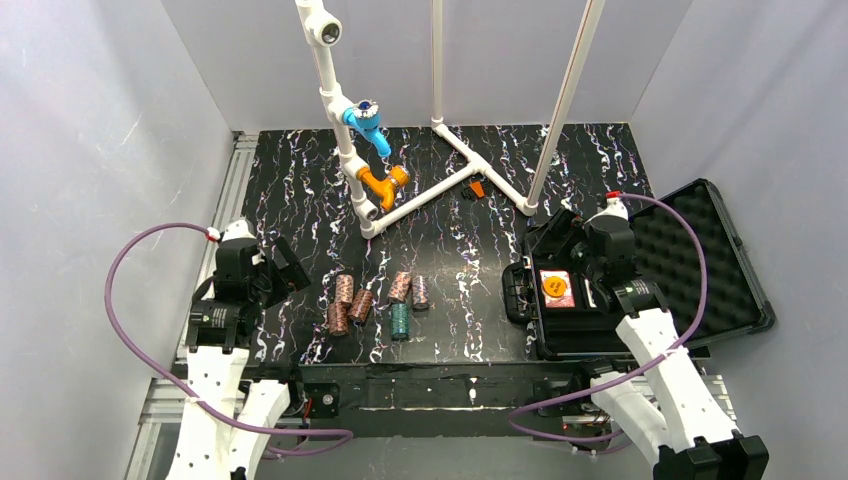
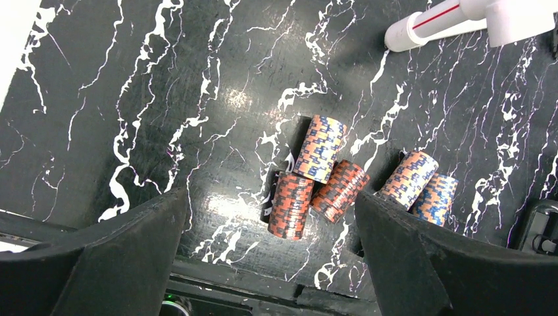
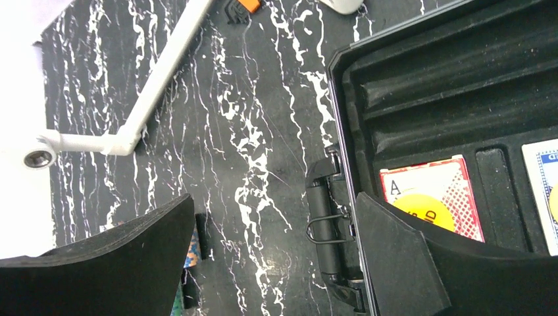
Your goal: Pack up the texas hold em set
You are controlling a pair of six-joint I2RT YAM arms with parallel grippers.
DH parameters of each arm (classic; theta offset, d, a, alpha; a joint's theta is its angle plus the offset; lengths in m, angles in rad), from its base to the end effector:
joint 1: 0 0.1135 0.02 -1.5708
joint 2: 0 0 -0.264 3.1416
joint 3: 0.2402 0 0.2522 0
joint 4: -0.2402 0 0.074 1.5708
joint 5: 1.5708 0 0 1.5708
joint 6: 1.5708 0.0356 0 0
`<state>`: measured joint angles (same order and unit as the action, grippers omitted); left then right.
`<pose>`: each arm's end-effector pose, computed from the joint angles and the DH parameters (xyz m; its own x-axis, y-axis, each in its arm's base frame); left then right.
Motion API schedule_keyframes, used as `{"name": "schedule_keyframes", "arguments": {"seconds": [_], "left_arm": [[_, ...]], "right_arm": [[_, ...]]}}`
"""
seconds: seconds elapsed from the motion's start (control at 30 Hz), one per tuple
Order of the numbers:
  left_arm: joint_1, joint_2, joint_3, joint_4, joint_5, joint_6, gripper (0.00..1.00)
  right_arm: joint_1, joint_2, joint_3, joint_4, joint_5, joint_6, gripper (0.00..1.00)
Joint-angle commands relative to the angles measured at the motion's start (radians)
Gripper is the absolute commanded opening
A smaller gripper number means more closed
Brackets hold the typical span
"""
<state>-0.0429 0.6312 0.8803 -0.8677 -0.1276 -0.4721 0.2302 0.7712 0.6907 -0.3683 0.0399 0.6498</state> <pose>0.1186 -0.0006 0.3244 -0.4882 -0.4305 -0.7591 -0.3178 0.8978 -0.3048 0.1740 0.0393 0.2901 -0.4531 0.5147 -0.7278 0.1019 0.8410 0.5313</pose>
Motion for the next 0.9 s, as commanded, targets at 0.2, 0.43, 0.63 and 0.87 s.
{"name": "schedule_keyframes", "arguments": {"seconds": [0.2,0.43,0.63,0.87], "left_arm": [[0.005,0.018,0.006,0.003,0.025,0.015,0.99],[0.005,0.035,0.012,0.003,0.028,0.029,0.99],[0.005,0.065,0.017,-0.012,-0.008,0.03,0.96],[0.005,0.158,0.006,0.016,0.109,0.058,0.92]], "right_arm": [[0.018,0.073,0.024,-0.045,-0.148,-0.023,1.0],[0.099,0.107,0.068,-0.091,-0.138,-0.039,1.0],[0.166,0.126,0.148,-0.155,-0.091,-0.055,1.0],[0.172,0.119,0.174,-0.172,-0.124,-0.089,1.0]]}}
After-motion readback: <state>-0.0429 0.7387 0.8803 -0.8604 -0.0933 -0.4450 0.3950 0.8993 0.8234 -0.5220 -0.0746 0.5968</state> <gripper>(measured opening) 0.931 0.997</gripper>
